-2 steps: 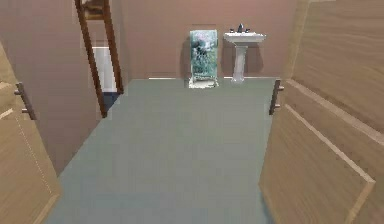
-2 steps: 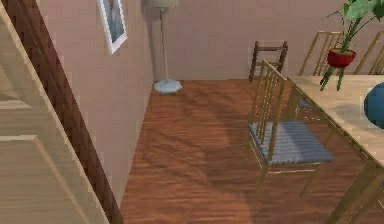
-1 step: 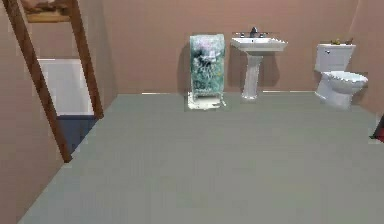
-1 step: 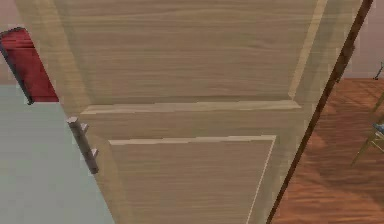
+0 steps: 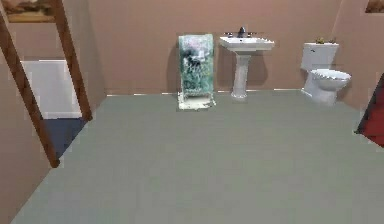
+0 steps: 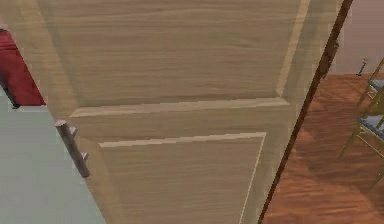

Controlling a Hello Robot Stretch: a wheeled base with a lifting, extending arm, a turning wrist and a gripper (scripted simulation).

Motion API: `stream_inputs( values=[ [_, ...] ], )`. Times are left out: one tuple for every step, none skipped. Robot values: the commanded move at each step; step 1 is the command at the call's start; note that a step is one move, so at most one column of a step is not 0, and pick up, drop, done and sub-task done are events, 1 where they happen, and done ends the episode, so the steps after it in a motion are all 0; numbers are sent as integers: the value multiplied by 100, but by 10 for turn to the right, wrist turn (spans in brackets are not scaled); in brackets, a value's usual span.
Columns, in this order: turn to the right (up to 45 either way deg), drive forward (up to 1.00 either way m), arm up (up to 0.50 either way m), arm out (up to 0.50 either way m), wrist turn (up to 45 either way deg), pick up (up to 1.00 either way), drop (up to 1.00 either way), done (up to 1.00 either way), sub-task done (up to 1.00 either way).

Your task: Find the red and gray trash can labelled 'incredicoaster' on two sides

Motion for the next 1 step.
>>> stream_inputs(
  values=[
    [0, 60, 0, 0, 0, 0, 0, 0, 0]
  ],
)
